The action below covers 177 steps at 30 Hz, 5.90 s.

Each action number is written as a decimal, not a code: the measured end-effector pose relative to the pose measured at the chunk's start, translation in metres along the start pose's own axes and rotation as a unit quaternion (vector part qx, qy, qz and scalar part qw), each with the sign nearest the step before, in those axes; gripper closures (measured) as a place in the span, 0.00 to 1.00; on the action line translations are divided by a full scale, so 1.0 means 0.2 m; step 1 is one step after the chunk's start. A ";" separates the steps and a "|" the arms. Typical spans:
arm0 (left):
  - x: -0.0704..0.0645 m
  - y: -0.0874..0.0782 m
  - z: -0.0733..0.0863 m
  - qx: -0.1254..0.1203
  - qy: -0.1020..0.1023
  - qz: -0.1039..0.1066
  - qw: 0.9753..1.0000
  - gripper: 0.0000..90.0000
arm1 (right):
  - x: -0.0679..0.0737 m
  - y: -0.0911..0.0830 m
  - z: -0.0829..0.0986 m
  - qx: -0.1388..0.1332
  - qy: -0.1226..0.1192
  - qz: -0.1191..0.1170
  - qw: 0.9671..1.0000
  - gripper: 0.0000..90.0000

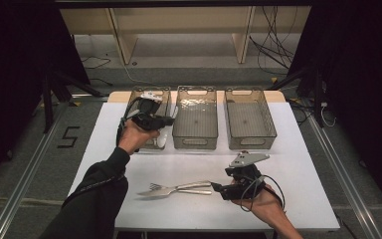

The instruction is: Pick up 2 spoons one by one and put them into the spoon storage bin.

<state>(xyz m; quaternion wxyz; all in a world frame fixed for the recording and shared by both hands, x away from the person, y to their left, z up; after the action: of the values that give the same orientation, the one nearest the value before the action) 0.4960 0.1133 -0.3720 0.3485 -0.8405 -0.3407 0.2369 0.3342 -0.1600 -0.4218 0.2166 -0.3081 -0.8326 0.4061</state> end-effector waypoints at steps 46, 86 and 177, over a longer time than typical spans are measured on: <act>0.09 0.31 -0.23 -0.038 -0.016 -0.035 0.999 0.94 | 0.00 0.00 0.00 -0.001 -0.003 -0.005 1.000 0.36; 0.01 -0.21 0.35 -0.050 -0.020 0.018 0.998 0.25 | -0.07 0.06 -0.01 0.021 0.003 0.017 1.000 0.42; -0.10 -0.37 0.78 -0.094 -0.010 -0.031 0.995 0.18 | -0.56 0.07 0.16 0.193 0.077 0.078 0.975 0.50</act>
<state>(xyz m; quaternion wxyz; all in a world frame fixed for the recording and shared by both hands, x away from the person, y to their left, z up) 0.3541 0.2034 -0.4148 0.2715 -0.8562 -0.3907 0.2017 0.3998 -0.2482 -0.4635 0.3029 -0.3545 -0.6930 0.5498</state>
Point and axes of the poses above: each handheld gripper's, and its own axes: y roughly forward along the jaws, z roughly out of its underside, x roughly to its left, the point moved 2 cm from there along y, roughly forward along the jaws, and after that the axes turned 10 degrees about x, right-handed, at the moved point
